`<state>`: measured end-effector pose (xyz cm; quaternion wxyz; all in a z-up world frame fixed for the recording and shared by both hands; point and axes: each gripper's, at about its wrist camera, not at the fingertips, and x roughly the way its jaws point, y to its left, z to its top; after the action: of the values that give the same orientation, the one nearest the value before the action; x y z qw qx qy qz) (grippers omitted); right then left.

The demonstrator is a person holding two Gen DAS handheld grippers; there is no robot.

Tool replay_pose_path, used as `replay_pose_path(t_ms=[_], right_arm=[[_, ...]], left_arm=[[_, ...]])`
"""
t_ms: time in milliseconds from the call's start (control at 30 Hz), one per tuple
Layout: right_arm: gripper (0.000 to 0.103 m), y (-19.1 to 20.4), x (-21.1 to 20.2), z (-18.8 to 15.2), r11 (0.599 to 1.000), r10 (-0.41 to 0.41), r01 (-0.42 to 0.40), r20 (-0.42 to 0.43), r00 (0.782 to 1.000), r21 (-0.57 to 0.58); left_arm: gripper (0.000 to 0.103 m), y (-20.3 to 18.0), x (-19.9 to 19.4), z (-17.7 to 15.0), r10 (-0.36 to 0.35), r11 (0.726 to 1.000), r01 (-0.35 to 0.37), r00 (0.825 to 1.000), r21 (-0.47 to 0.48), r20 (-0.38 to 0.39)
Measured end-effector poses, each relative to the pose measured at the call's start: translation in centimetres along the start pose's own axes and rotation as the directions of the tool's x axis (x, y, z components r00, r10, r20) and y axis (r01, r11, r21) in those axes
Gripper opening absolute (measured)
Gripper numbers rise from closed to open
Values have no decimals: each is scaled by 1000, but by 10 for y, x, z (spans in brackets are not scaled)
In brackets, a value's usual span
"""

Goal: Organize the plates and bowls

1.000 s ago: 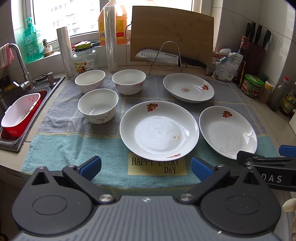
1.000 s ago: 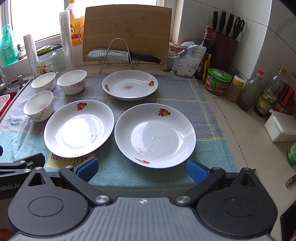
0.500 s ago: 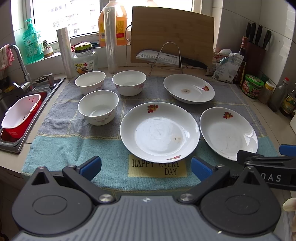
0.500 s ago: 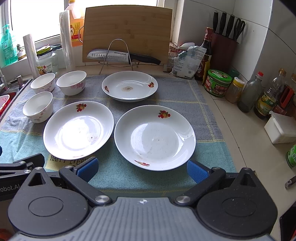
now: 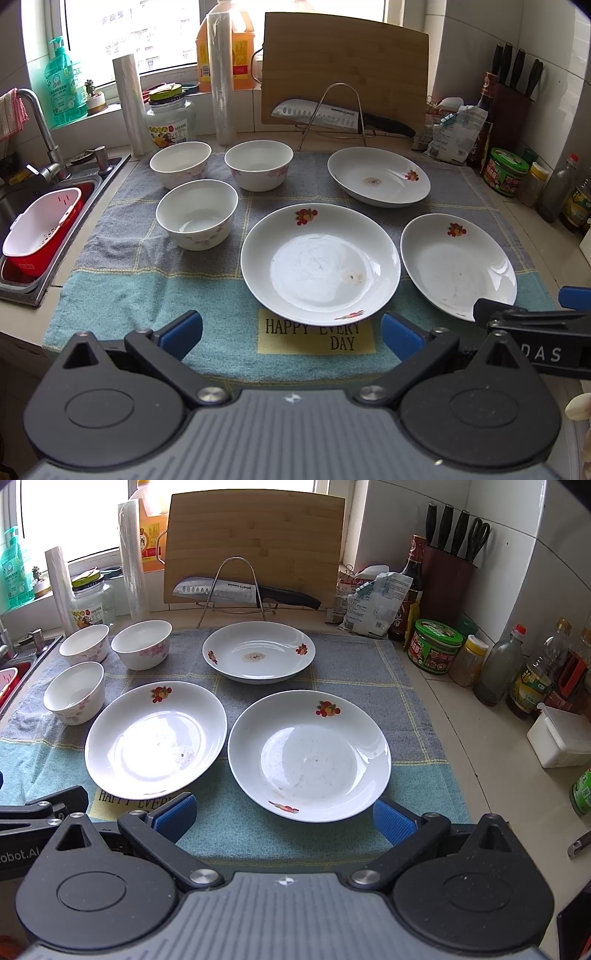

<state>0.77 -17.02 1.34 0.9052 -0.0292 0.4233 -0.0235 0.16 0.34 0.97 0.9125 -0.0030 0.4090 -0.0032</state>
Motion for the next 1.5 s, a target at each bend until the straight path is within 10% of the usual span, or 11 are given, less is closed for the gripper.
replay_pose_path(t_ms=[1500], right_arm=[[103, -52, 75, -45, 998, 68, -68, 41, 997, 4]], left_arm=[[102, -8, 64, 26, -227, 948, 219, 974, 230, 9]])
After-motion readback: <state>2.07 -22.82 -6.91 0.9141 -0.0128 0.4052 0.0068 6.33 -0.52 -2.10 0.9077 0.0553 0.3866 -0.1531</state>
